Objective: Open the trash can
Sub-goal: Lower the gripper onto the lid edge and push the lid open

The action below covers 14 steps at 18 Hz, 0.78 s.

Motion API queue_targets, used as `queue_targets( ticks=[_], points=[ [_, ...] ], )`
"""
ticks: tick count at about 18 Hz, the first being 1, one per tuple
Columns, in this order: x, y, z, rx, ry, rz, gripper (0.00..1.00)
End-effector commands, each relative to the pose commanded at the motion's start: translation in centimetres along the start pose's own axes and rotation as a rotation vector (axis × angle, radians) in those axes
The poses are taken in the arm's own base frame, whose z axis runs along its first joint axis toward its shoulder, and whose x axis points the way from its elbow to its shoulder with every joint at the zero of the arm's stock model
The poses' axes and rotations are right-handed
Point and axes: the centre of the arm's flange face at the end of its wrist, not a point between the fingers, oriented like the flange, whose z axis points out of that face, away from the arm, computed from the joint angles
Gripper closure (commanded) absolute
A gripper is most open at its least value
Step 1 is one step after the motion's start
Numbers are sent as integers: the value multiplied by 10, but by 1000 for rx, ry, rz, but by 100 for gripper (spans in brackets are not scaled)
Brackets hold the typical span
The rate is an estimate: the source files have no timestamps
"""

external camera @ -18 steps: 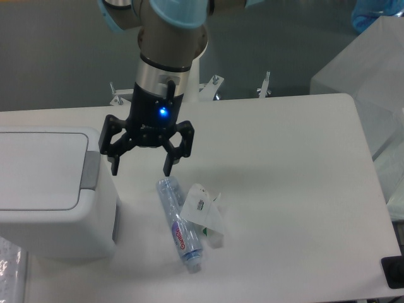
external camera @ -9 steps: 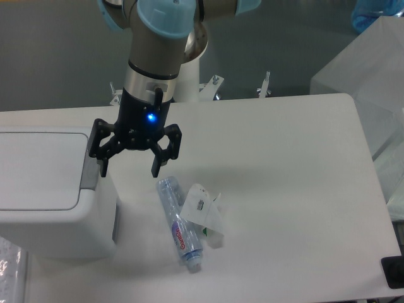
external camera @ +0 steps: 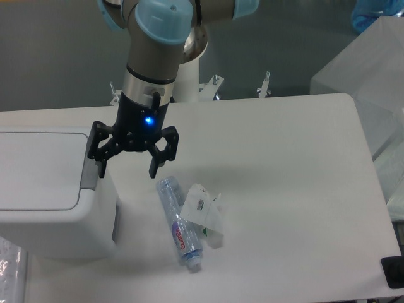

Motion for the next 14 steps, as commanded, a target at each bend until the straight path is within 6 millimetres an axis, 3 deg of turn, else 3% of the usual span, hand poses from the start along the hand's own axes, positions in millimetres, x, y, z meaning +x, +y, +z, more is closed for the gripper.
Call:
queue_targets(
  ticks=[14],
  points=[
    [2,6,12,-6,3,8,0]
  ],
)
